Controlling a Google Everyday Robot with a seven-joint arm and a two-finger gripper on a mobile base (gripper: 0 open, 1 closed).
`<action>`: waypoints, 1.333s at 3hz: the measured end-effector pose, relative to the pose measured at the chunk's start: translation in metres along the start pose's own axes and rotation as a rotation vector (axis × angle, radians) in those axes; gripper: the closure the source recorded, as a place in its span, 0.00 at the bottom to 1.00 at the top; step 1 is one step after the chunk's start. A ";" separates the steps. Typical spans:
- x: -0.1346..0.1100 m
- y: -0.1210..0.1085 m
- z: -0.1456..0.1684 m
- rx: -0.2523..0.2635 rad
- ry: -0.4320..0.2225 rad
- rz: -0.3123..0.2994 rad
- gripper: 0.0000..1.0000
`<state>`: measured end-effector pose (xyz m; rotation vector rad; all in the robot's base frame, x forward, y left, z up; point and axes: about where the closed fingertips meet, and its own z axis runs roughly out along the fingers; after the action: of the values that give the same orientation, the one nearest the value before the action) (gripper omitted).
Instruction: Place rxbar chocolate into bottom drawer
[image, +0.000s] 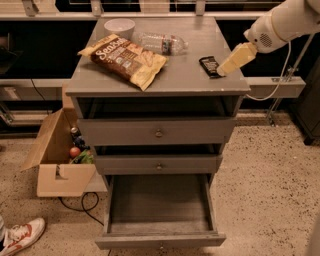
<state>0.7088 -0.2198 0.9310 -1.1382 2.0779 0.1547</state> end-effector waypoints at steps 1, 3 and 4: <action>-0.011 -0.020 0.034 -0.004 -0.047 0.052 0.00; -0.023 -0.031 0.116 -0.073 -0.064 0.137 0.00; -0.013 -0.040 0.139 -0.064 -0.055 0.205 0.00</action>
Offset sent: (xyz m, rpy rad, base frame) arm 0.1137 0.0524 -0.0424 0.1858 0.0587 0.0156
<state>0.8206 -0.1745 0.8495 -0.9451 2.1508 0.3500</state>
